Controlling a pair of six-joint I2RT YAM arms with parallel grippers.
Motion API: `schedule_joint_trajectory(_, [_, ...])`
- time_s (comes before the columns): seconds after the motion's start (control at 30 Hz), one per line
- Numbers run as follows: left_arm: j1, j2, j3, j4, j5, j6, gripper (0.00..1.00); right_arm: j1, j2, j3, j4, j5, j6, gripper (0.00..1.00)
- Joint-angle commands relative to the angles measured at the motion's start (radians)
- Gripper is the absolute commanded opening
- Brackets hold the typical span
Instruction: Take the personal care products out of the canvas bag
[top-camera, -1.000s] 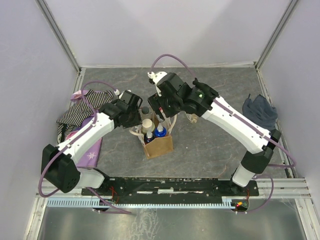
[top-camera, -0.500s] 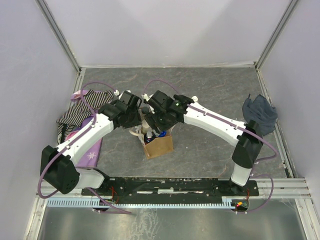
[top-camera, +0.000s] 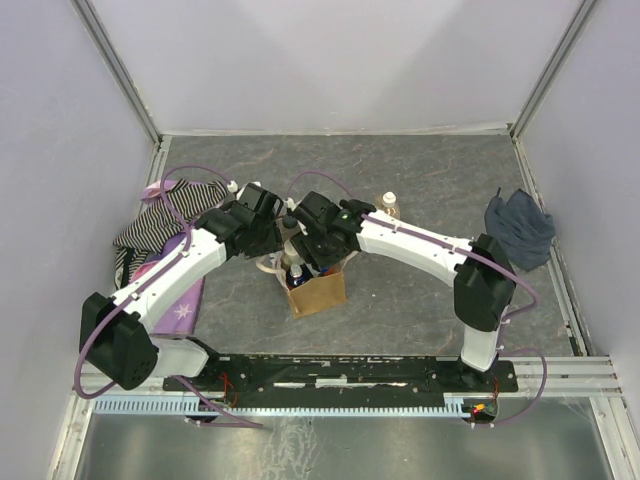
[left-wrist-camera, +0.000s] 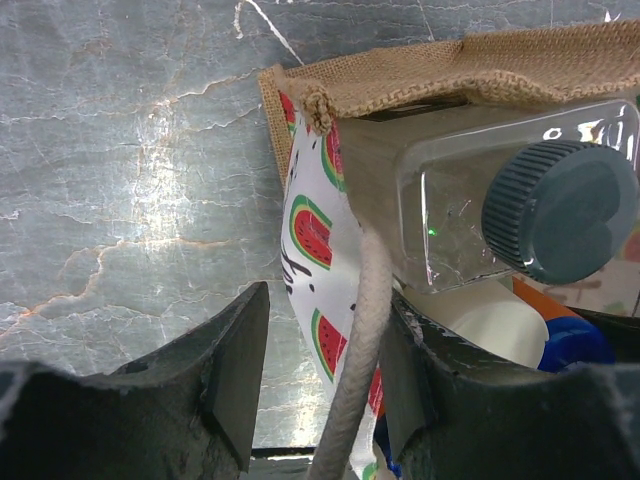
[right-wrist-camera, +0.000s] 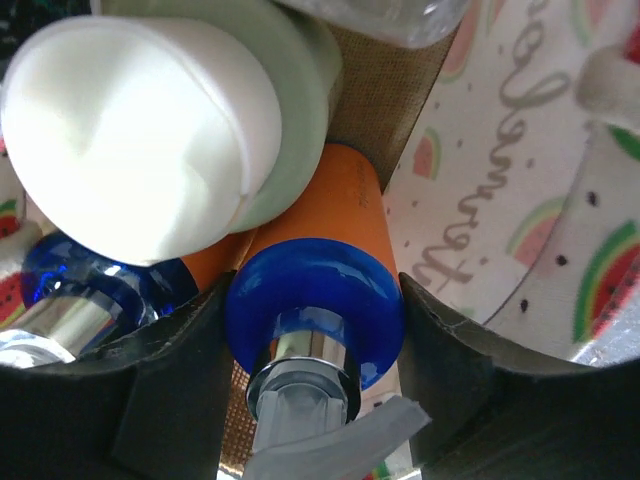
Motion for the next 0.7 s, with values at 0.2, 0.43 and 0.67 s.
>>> schedule_joint_trajectory(0.2, [-0.005, -0.017, 0.004, 0.026, 0.049, -0.010, 0.54, 0.010, 0.000, 0.049, -0.013, 0.089, -0.036, 0.36])
schedule_joint_trajectory(0.43, [-0.005, -0.023, 0.004, 0.017, 0.040, -0.007, 0.54, 0.009, -0.138, 0.190, -0.061, 0.118, -0.055, 0.35])
schedule_joint_trajectory(0.67, [-0.005, -0.023, -0.002, 0.023, 0.054, -0.013, 0.54, 0.008, -0.236, 0.419, -0.165, 0.245, -0.114, 0.35])
